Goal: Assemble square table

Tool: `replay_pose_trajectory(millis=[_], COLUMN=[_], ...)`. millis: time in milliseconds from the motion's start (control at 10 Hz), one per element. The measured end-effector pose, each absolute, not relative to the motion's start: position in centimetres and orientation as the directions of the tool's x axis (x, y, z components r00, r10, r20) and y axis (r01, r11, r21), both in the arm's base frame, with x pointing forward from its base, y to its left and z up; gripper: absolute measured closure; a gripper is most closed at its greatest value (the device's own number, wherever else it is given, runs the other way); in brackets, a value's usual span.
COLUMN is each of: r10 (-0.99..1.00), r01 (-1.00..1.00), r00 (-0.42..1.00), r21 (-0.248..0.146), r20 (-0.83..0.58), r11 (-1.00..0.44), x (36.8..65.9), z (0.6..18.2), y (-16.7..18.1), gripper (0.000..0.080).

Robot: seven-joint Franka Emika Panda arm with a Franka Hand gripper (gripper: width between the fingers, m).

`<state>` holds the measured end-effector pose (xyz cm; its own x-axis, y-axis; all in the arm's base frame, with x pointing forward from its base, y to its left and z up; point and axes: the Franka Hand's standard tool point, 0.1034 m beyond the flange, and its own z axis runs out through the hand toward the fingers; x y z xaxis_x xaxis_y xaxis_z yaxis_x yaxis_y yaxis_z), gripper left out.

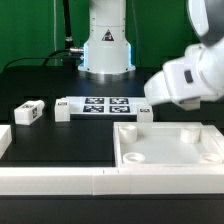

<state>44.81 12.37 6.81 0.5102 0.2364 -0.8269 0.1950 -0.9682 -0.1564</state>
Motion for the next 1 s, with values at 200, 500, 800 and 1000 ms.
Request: replay_pose_trajectory(millis=[200, 500, 800, 1000], r10=[0.243, 0.247, 0.214, 0.209], r01=[0.197, 0.199, 0.149, 0.161], r00=[0.518, 0.611, 0.715, 0.828], r21=[-0.162, -0.156, -0.153, -0.137], r20=[-0.820, -0.752, -0.666, -0.520], r11=[-0.967, -0.967, -0.977, -0.978], x=[44.9, 46.4, 48.1, 49.5], z=[6.6, 6.1, 9.4, 9.5], y=[12.3, 12.5, 11.6, 11.7], gripper=[0.0515, 0.0515, 0.0515, 0.0515])
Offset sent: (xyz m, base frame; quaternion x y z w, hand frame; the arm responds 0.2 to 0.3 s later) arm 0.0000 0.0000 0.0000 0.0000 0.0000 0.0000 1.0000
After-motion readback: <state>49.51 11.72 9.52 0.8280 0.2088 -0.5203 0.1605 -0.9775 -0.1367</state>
